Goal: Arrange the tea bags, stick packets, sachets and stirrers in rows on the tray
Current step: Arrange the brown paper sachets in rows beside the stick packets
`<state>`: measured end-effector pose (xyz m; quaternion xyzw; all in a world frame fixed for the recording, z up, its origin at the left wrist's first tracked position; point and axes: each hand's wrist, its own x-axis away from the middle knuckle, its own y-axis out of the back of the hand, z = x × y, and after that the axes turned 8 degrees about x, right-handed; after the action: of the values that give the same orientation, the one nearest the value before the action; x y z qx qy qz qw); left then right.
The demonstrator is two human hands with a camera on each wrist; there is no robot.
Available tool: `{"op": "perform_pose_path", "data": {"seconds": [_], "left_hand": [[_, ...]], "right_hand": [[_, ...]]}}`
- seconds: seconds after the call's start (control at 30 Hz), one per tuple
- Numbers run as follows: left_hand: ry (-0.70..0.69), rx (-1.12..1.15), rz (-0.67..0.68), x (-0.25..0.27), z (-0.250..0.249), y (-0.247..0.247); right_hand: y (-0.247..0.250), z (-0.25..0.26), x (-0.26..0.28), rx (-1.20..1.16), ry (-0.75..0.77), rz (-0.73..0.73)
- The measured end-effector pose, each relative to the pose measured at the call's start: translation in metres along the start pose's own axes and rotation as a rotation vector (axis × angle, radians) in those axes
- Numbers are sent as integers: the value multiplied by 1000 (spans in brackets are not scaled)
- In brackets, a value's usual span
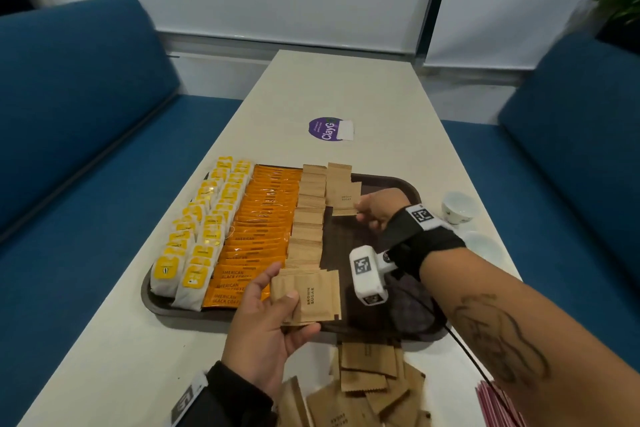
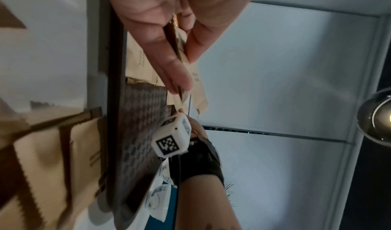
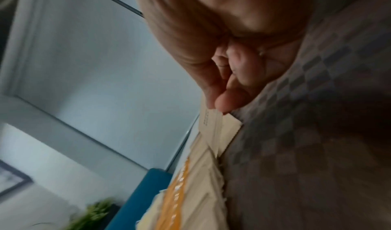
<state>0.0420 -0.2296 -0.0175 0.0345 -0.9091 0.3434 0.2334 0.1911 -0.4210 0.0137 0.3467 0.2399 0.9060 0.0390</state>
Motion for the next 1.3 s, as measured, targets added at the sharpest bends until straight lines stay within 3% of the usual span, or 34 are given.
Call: {"op": "perform_pose_path", "data": {"seconds": [0.2,0.4,0.5,0.57,0.63,0.77,0.87,1.0,1.13,1.3], "left_hand": [[-23,-7,-3,-7,-4,6],[-38,-18,12,-11,-3,6],[-62,-36,25,-10,-3,4],[-85,-51,32,-8,-3,3],[-107,-63,33,-6,-4,2],[-145,-92,33,0,-4,1],[-171,-129,45,5,0,0],[-195,-174,49,12,6,-1],[-164,-128,48,16,6,3],[-155,-121,33,18,1,9]], "right_hand": [[-7,11,-20,-18,-37,-18],[-9,17,-35,331,-86,-5],[-8,13,-40,449,4,-43],[-5,8,-29,328,124,-156],[-3,1,3,186,286,-145],[-2,-20,79,187,483,201],[-3,-39,114,320,555,322],[-11,-56,130,290,588,303],[-2,-65,136,195,580,383],[9,-56,111,-59,440,104]]}}
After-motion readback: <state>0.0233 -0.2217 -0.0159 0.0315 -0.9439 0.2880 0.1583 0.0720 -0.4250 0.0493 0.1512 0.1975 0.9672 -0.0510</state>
